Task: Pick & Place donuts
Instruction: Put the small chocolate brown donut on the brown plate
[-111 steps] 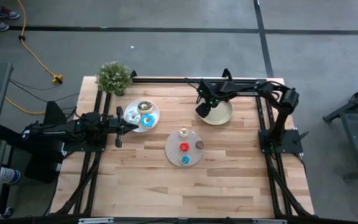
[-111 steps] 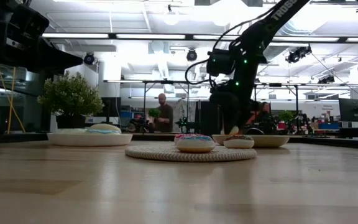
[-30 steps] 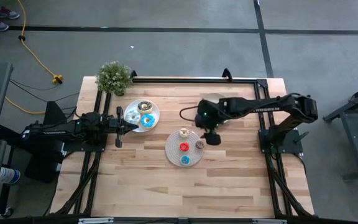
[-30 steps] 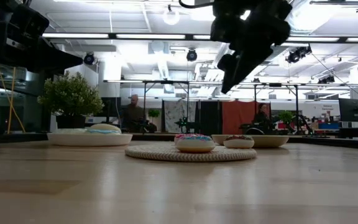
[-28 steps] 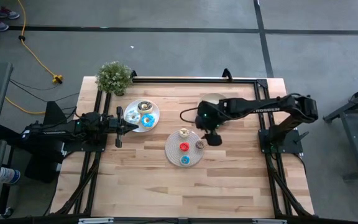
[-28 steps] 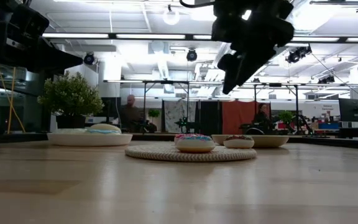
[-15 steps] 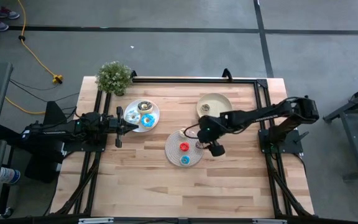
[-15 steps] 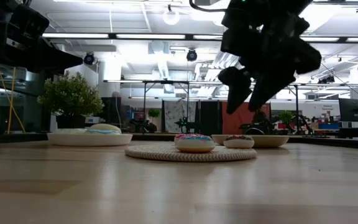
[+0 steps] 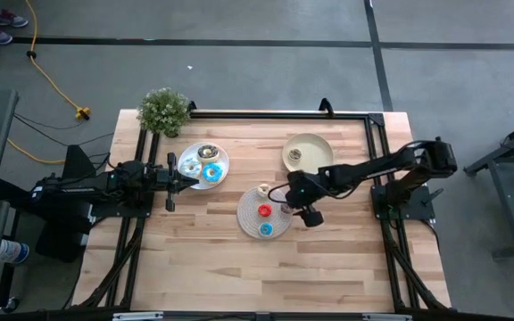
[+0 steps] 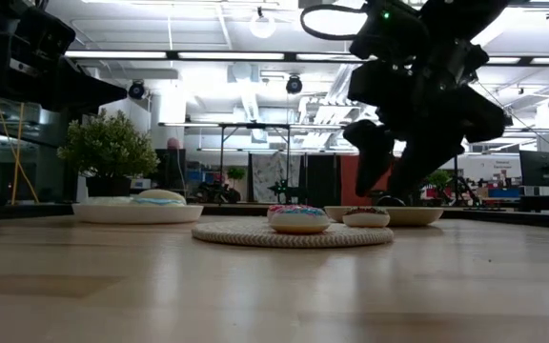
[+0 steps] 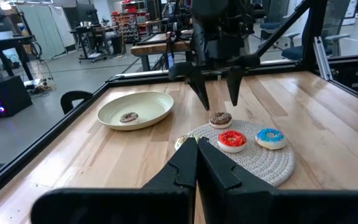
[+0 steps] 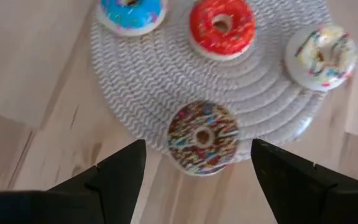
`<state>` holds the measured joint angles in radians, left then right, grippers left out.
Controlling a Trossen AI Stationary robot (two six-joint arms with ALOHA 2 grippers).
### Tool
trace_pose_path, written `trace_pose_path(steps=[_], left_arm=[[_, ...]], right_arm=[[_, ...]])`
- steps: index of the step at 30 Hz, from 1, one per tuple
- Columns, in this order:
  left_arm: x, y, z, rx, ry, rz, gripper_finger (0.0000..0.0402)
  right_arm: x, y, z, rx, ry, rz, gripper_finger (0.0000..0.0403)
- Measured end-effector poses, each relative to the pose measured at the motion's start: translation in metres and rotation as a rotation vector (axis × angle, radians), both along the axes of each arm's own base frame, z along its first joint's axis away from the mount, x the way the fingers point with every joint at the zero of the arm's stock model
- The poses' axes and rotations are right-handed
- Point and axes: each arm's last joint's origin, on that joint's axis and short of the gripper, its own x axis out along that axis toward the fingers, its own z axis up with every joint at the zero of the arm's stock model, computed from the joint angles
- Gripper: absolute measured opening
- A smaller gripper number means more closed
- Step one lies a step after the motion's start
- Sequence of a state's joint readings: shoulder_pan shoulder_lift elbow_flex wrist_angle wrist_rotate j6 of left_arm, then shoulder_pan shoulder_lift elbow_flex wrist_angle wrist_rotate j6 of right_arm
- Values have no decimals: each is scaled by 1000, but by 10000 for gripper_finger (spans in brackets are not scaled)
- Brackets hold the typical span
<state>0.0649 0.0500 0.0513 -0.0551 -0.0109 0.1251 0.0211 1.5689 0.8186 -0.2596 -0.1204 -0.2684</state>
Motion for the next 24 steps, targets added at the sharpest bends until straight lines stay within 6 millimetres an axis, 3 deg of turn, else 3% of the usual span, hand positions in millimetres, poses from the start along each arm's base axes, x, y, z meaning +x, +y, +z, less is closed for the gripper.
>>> trace_pose_path(steps=[8,24], left_arm=[[0,0,0,0,0,0,1],[0,0,0,0,0,0,1]], right_arm=[[11,2,-11,-12,-38,-9,284],[13,-1,-24,43,24,-140,284]])
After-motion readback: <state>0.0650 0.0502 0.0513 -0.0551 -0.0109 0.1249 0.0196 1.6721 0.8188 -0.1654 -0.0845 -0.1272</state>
